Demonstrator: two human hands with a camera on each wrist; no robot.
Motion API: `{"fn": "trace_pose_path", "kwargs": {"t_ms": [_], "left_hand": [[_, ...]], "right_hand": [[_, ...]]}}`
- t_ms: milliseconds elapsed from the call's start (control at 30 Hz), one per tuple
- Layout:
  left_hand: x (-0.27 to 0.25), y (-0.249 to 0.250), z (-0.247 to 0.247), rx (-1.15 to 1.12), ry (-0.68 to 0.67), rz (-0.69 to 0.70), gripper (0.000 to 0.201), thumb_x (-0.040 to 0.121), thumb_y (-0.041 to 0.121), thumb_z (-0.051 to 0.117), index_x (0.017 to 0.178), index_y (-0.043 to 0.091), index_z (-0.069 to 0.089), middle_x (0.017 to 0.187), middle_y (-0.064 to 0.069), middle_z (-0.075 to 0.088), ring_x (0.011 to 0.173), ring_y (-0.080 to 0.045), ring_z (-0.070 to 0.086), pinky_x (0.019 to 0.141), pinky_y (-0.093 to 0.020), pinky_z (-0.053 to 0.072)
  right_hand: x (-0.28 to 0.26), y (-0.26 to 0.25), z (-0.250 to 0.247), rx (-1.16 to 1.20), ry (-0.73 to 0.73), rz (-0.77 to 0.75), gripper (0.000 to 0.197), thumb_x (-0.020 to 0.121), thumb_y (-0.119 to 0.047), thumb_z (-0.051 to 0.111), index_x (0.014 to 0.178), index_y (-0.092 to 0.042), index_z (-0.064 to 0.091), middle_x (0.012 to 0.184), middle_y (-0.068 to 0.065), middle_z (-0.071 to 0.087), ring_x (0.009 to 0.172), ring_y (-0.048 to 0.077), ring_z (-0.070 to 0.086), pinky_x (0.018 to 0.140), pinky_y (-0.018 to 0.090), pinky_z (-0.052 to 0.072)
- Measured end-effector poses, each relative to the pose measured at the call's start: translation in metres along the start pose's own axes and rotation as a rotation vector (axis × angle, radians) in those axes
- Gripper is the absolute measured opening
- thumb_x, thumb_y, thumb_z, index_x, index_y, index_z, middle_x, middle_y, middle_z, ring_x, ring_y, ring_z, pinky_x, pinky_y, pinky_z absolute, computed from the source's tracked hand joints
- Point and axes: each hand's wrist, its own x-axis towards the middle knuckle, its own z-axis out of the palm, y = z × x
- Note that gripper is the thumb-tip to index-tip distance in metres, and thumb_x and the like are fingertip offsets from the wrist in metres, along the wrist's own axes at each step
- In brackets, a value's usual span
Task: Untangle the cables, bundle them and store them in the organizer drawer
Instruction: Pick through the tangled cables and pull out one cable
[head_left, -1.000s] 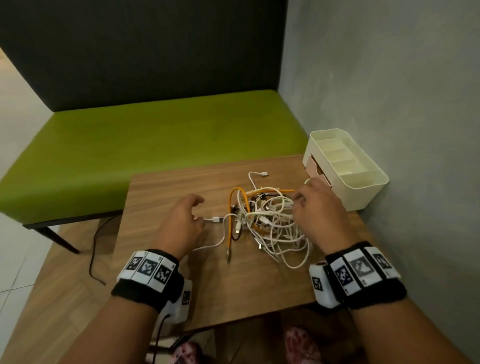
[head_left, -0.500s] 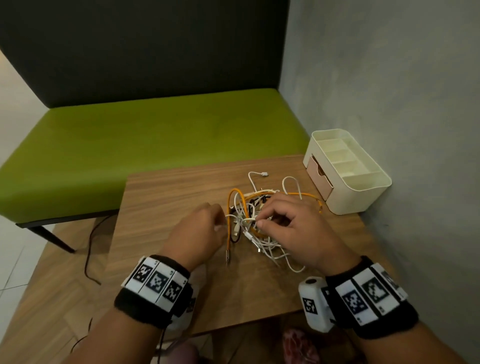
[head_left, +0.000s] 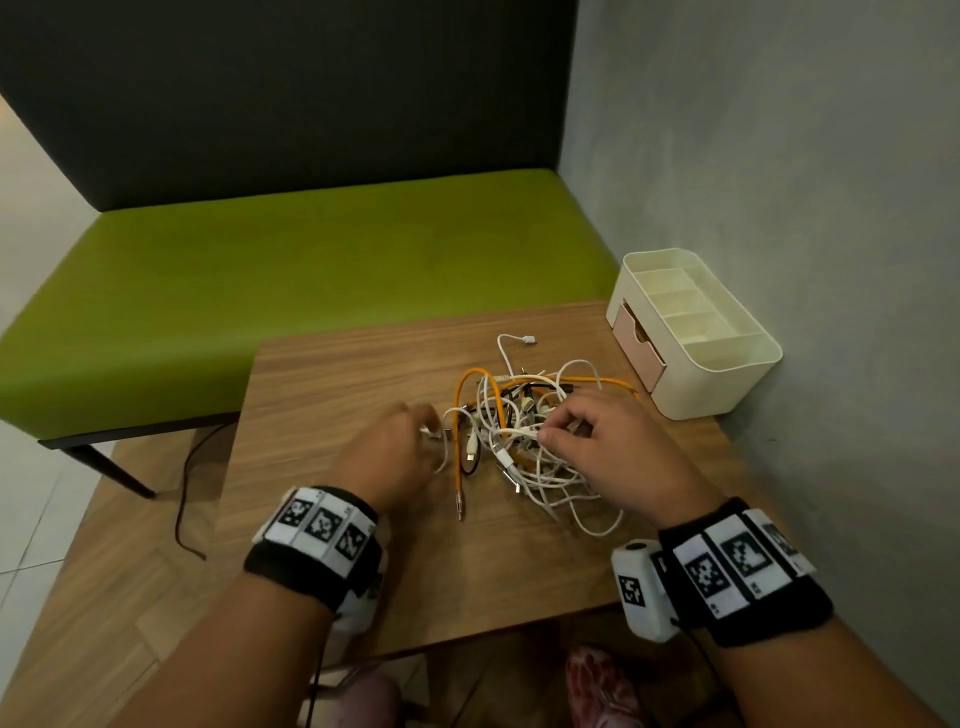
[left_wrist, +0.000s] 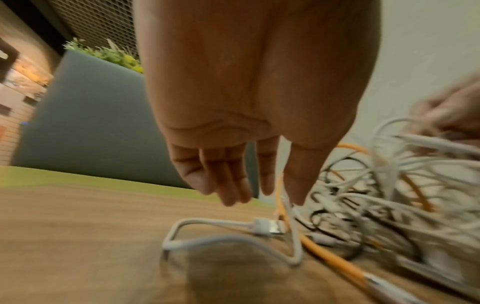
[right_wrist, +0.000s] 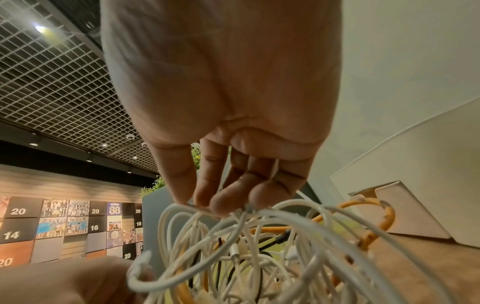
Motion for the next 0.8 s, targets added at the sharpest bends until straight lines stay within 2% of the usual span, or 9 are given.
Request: {"fn": "trace_pose_path", "kwargs": {"t_ms": [100,233,300,400,500,567,633,733,800], "left_hand": [[0.013,-0.015,-0.001,0.214,0.024,-0.096,0.045,0.09,0.032,0.059,0.133,0.026,0.05,0.13,-0.008,0.05,0.118,-0.034,0.048,0.096,-0.046,0.044],[0.02,-0.025,0.0,0.19,-0.051,-0.138,0.016,0.091,0.023,0.059,0.105,0.017,0.064,0.108,-0.01,0.066,0.096,-0.028,0.061,0.078,-0.035,0.05],[0.016,-0.024,-0.005,0.165,-0.021,-0.137,0.006,0.089,0.023,0.061,0.093,0.018,0.063,0.097,-0.007,0.067,0.084,-0.024,0.059,0.069,-0.032,0.047],[0.001,-0.014,-0.015,-0.085,0.16,-0.116,0.012,0.092,0.02,0.059,0.081,0.022,0.055,0.08,0.0,0.061,0.073,-0.02,0.057,0.061,-0.031,0.041],[-0.027,0.012,-0.029,-0.525,0.288,-0.008,0.014,0.098,0.015,0.055,0.084,0.017,0.053,0.075,-0.001,0.065,0.069,-0.016,0.064,0.062,-0.033,0.048],[-0.047,0.033,-0.036,-0.704,0.291,0.087,0.011,0.099,0.009,0.052,0.088,0.011,0.053,0.074,-0.002,0.067,0.063,-0.008,0.063,0.06,-0.026,0.049],[-0.062,0.053,-0.042,-0.8,0.283,0.143,0.01,0.099,0.005,0.05,0.091,0.006,0.053,0.071,-0.002,0.065,0.059,-0.005,0.061,0.057,-0.022,0.049],[-0.071,0.071,-0.047,-0.882,0.247,0.164,0.011,0.099,0.002,0.051,0.089,0.008,0.053,0.07,-0.004,0.065,0.059,-0.008,0.062,0.055,-0.023,0.05],[-0.073,0.075,-0.049,-0.874,0.234,0.178,0.011,0.098,0.004,0.053,0.088,0.008,0.054,0.073,-0.009,0.067,0.063,-0.012,0.063,0.059,-0.029,0.052]], "right_hand": [[0.001,0.0,0.0,0.01,-0.014,0.011,0.011,0.09,-0.032,0.069,0.083,-0.024,0.068,0.088,-0.015,0.058,0.074,-0.004,0.053,0.06,0.011,0.034],[0.002,0.001,-0.001,0.012,-0.022,0.019,0.01,0.09,-0.032,0.069,0.085,-0.024,0.068,0.087,-0.016,0.057,0.074,-0.01,0.051,0.058,0.01,0.035],[0.003,0.002,-0.002,0.032,-0.008,0.01,0.01,0.09,-0.031,0.07,0.083,-0.023,0.068,0.085,-0.017,0.057,0.073,-0.01,0.051,0.058,0.009,0.037],[0.003,-0.002,-0.005,0.076,0.015,0.004,0.009,0.089,-0.031,0.07,0.084,-0.023,0.069,0.083,-0.016,0.058,0.068,-0.01,0.052,0.055,0.01,0.036],[0.0,-0.016,-0.011,0.222,0.032,0.006,0.008,0.089,-0.033,0.07,0.086,-0.026,0.071,0.079,-0.013,0.061,0.066,-0.005,0.055,0.058,0.013,0.041],[-0.002,-0.026,-0.016,0.325,0.018,0.005,0.01,0.088,-0.038,0.069,0.086,-0.028,0.072,0.08,-0.007,0.067,0.07,0.005,0.06,0.063,0.026,0.049],[-0.002,-0.038,-0.019,0.361,-0.019,-0.012,0.016,0.089,-0.042,0.068,0.088,-0.027,0.073,0.083,-0.004,0.071,0.069,0.005,0.061,0.066,0.028,0.05],[-0.002,-0.056,-0.021,0.397,-0.053,-0.04,0.022,0.091,-0.045,0.066,0.093,-0.024,0.073,0.087,-0.003,0.074,0.071,0.004,0.064,0.069,0.027,0.051],[-0.002,-0.065,-0.022,0.421,-0.036,-0.056,0.02,0.09,-0.042,0.068,0.092,-0.023,0.073,0.086,-0.001,0.074,0.078,0.013,0.068,0.076,0.036,0.054]]}}
